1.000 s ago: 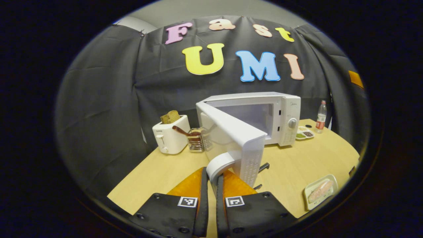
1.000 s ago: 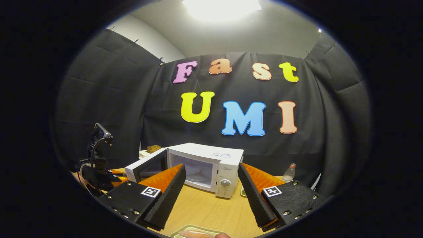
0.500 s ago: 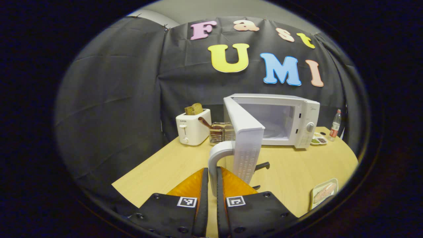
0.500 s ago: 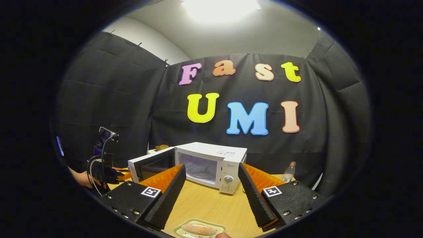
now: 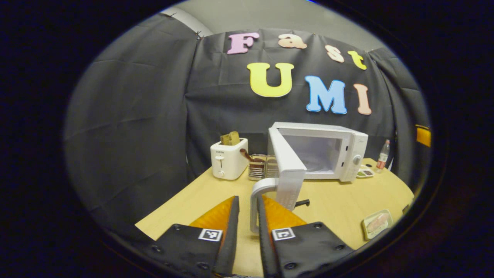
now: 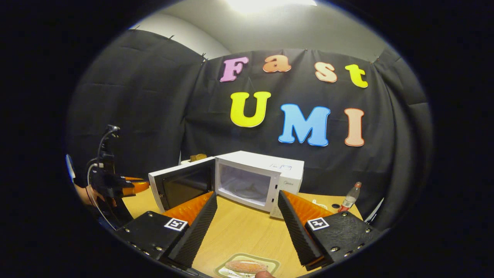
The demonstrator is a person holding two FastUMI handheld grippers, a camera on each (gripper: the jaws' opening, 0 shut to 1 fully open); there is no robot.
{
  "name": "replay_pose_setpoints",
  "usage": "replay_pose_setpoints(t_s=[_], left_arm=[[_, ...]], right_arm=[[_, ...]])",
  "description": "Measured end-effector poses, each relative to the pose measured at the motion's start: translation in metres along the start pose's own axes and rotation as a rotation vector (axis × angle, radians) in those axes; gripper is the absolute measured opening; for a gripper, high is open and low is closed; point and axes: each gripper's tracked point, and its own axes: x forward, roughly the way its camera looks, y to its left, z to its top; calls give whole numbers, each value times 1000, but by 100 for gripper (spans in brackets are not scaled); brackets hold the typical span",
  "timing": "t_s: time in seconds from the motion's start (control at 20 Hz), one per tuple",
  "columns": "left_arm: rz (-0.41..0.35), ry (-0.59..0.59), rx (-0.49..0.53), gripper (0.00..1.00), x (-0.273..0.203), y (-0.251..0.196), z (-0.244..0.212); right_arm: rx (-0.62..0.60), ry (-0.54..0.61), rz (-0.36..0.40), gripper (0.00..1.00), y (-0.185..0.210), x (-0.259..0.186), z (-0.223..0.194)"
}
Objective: Open the microwave oven with the left hand, put the food in, and close the microwave oven.
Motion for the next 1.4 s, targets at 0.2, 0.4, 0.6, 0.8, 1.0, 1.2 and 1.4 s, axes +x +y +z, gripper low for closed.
replay_pose_setpoints(t_s=[0.2, 0.4, 0.6, 0.8, 1.0, 1.2, 1.4], left_arm=[[3, -48, -48, 97, -29, 22, 16], [30, -109, -89, 98, -48, 43, 42], [77, -168, -75, 93, -50, 69, 71], [106, -178, -72, 93, -53, 80, 80], [106, -151, -47, 93, -48, 70, 68], [83, -132, -53, 93, -44, 57, 59], [78, -126, -60, 93, -39, 56, 58]], right_arm=[[-89, 182, 59, 97, 0, 14, -49], [-162, 366, 160, 97, 3, 23, -103], [-294, 516, 275, 97, 13, 24, -148], [-395, 672, 387, 98, 9, 12, -195], [-428, 793, 451, 98, 0, 4, -230], [-488, 867, 498, 98, 3, -5, -254], [-515, 861, 488, 98, 3, 6, -262]])
